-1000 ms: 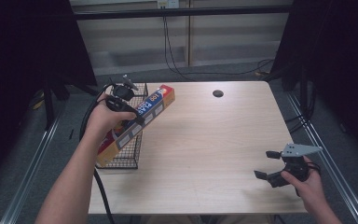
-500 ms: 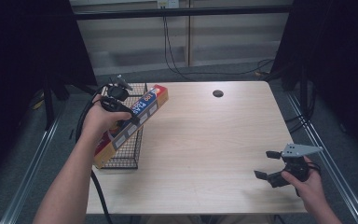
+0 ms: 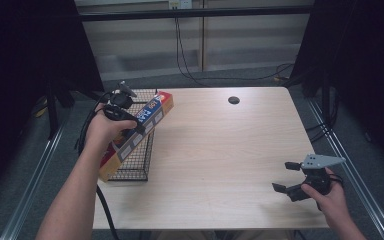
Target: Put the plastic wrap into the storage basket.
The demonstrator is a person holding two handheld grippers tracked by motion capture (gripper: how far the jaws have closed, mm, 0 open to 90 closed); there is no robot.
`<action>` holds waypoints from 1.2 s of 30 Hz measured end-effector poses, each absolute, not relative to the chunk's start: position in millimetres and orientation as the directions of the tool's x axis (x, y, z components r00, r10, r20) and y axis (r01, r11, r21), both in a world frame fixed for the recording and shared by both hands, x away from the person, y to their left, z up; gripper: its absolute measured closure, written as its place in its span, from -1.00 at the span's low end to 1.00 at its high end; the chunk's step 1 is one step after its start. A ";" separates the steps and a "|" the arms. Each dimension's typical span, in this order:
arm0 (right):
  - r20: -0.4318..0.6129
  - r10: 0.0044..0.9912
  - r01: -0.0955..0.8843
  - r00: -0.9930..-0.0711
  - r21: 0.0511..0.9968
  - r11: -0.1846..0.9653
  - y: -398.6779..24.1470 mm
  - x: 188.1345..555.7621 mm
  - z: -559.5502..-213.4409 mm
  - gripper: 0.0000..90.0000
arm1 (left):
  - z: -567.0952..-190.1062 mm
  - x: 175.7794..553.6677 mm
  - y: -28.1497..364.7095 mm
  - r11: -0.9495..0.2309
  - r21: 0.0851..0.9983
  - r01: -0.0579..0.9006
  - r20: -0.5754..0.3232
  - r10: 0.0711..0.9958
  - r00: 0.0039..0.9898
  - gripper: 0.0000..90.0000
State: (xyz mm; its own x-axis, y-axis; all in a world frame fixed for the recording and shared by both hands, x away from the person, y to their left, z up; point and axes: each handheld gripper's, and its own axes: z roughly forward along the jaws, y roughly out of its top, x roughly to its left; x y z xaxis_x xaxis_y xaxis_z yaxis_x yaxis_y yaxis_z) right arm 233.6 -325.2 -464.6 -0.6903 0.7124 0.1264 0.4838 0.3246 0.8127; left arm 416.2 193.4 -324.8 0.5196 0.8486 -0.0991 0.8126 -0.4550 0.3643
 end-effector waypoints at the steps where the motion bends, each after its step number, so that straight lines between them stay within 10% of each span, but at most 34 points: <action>1: 0.126 0.712 0.483 -0.690 0.813 0.324 -325.0 233.7 -464.6 -0.91 | -325.0 416.2 194.3 -0.451 0.365 0.815 -0.100 0.851 0.515 -0.04; 36: 0.125 0.709 0.480 -0.694 0.815 0.326 -323.6 233.7 -465.0 -0.91 | -334.6 417.5 219.2 -0.329 0.366 0.870 -0.096 0.917 0.388 -0.04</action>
State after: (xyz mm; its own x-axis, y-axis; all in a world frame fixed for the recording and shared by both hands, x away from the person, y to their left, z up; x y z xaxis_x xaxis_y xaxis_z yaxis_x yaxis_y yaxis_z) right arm 233.7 -323.6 -465.0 -0.6943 0.7087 0.1251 0.4797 0.3261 0.8146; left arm 417.5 219.2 -334.6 0.3876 0.9168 -0.0961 0.8701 -0.3295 0.3665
